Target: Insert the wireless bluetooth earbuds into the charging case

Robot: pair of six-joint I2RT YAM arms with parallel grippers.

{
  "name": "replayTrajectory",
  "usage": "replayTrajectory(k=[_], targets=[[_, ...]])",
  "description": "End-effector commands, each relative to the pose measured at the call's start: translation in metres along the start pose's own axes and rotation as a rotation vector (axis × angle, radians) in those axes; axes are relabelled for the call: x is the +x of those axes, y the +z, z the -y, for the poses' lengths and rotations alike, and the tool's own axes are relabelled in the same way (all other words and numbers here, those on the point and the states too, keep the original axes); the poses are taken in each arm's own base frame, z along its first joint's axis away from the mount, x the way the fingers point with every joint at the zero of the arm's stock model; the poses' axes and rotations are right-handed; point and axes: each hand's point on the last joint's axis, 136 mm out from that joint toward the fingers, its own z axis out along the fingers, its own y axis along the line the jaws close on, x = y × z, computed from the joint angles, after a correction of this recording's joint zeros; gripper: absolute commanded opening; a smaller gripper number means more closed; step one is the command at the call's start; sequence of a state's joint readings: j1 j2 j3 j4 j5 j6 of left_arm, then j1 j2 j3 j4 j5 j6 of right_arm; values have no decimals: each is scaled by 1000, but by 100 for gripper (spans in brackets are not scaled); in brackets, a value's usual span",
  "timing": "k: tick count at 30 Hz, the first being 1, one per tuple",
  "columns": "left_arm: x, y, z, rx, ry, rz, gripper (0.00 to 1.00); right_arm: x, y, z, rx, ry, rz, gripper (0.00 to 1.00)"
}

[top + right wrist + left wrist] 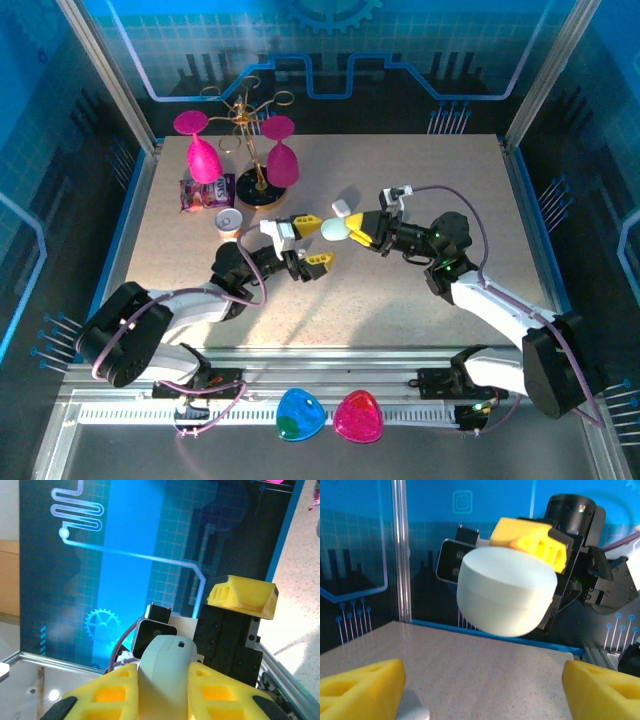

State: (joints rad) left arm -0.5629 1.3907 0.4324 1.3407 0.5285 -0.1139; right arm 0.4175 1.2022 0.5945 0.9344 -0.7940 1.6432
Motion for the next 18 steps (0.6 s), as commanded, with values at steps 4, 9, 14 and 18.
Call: replayTrajectory(k=[4, 9, 14, 18], targets=[[-34, 12, 14, 74, 53, 92, 73, -3, 0, -19, -91, -17, 21, 16], [-39, 20, 21, 110, 68, 104, 63, -4, 1, -19, -120, 7, 21, 16], [-45, 24, 21, 114, 82, 118, 58, -4, 1, -18, -116, 5, 21, 16], [-46, 26, 23, 129, 93, 120, 52, -3, 1, -16, -112, 14, 17, 16]])
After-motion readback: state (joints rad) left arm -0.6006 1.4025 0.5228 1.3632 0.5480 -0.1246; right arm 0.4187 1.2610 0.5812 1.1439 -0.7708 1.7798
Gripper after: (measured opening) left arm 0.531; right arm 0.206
